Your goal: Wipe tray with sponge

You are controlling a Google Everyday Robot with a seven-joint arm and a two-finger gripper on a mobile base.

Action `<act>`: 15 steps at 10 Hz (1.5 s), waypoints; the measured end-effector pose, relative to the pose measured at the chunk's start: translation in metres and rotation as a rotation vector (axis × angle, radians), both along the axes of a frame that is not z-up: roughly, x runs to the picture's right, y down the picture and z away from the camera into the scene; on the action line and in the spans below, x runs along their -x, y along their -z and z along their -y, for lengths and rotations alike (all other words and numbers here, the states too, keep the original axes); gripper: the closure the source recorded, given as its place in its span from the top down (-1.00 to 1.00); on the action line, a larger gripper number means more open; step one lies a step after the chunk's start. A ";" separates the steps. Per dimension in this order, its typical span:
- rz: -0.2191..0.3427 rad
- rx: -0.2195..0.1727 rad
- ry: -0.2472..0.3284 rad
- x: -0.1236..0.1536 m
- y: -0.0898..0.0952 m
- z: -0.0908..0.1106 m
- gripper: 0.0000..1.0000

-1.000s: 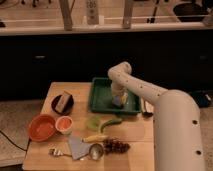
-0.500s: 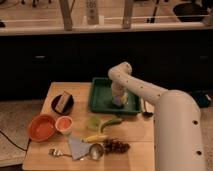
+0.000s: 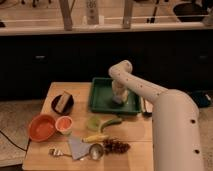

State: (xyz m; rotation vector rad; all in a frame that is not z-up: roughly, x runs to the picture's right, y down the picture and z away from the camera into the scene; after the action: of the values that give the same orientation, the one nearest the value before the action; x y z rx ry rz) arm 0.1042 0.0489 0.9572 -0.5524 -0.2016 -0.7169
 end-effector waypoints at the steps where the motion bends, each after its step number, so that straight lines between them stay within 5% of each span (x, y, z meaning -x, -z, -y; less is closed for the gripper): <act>1: 0.003 -0.013 -0.005 0.001 -0.003 0.006 -0.94; 5: 0.129 -0.001 0.115 0.062 -0.009 0.000 -0.94; 9: 0.235 0.020 0.179 0.069 0.034 -0.044 -0.94; 12: 0.218 0.006 0.168 0.037 0.059 -0.062 -0.94; 15: 0.175 -0.006 0.141 0.015 0.050 -0.053 -0.94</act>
State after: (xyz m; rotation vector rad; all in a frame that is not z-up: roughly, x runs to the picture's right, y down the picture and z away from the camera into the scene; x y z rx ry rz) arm 0.0888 0.1014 0.9076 -0.5014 -0.3258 -0.9042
